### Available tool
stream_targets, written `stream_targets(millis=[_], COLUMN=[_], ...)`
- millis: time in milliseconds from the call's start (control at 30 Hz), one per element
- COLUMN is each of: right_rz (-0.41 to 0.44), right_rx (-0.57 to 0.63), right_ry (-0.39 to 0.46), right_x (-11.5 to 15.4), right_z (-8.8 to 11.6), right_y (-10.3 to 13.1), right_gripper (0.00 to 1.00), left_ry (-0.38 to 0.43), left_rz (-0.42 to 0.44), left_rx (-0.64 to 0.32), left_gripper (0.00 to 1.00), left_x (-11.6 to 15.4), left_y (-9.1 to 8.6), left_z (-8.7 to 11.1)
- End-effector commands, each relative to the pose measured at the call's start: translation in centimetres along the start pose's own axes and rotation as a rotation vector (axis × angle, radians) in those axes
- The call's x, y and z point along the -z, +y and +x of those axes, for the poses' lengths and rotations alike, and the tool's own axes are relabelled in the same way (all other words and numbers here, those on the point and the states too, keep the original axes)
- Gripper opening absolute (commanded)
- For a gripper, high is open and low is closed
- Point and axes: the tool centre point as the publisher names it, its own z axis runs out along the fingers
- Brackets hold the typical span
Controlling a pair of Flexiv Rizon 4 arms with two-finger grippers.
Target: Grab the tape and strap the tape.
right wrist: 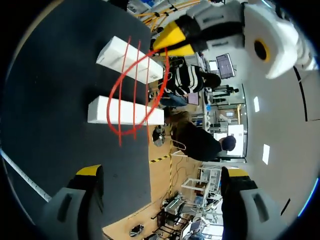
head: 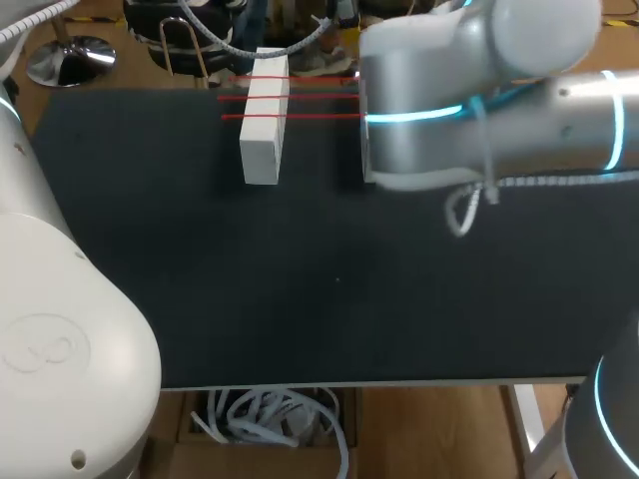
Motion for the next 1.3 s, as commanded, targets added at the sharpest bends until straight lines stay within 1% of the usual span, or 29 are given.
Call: stream_targets(millis=[33, 67, 167, 200, 600, 633, 700, 833, 933, 1000, 1033, 1067, 1167, 1300], right_rz=[-0.154, -0.165, -0.236, -0.292, -0.292, -0.292, -0.292, -0.292, -0.292, -0.292, -0.292, -0.292, -0.292, -0.292], right_rx=[0.017, 0.017, 0.053, 0.072, 0.072, 0.072, 0.072, 0.072, 0.072, 0.072, 0.072, 0.072, 0.072, 0.072], right_ry=[0.030, 0.027, 0.022, 0.026, 0.026, 0.026, 0.026, 0.026, 0.026, 0.026, 0.026, 0.026, 0.026, 0.026], right_x=[-1.2, -1.4, -1.8, -1.8, -1.8, -1.8, -1.8, -1.8, -1.8, -1.8, -1.8, -1.8, -1.8, -1.8], right_z=[-0.6, -0.7, -1.0, -1.2, -1.2, -1.2, -1.2, -1.2, -1.2, -1.2, -1.2, -1.2, -1.2, -1.2], right_y=[-3.4, -3.6, -3.6, -3.4, -3.4, -3.4, -3.4, -3.4, -3.4, -3.4, -3.4, -3.4, -3.4, -3.4], right_gripper=[1.00, 1.00, 1.00, 1.00, 1.00, 1.00, 1.00, 1.00, 1.00, 1.00, 1.00, 1.00, 1.00, 1.00], left_ry=[0.001, 0.001, 0.001, 0.001, 0.001, -0.003, -0.017, -0.069, -0.087, -0.074, -0.075, -0.065, -0.054, -0.052], left_rz=[-0.003, -0.003, -0.003, -0.003, -0.003, -0.021, -0.050, -0.138, -0.196, -0.248, -0.239, -0.253, -0.240, -0.218], left_rx=[0.001, 0.001, 0.001, 0.001, 0.001, 0.040, 0.138, 0.333, 0.466, 0.540, 0.575, 0.606, 0.675, 0.737], left_gripper=[0.00, 0.00, 0.00, 0.00, 0.00, 0.00, 0.00, 0.00, 0.00, 0.00, 0.00, 0.00, 0.00, 0.00], left_x=[0.1, 0.1, 0.1, 0.1, 0.1, 0.5, 1.4, 3.9, 5.8, 6.5, 6.6, 6.6, 6.7, 6.7], left_y=[0.0, 0.0, 0.0, 0.0, 0.0, 1.2, 4.3, 11.9, 17.9, 21.6, 23.3, 25.0, 29.0, 33.2], left_z=[0.0, 0.0, 0.0, 0.0, 0.0, 0.0, 0.1, 1.4, 2.9, 3.8, 4.3, 4.7, 5.9, 6.8])
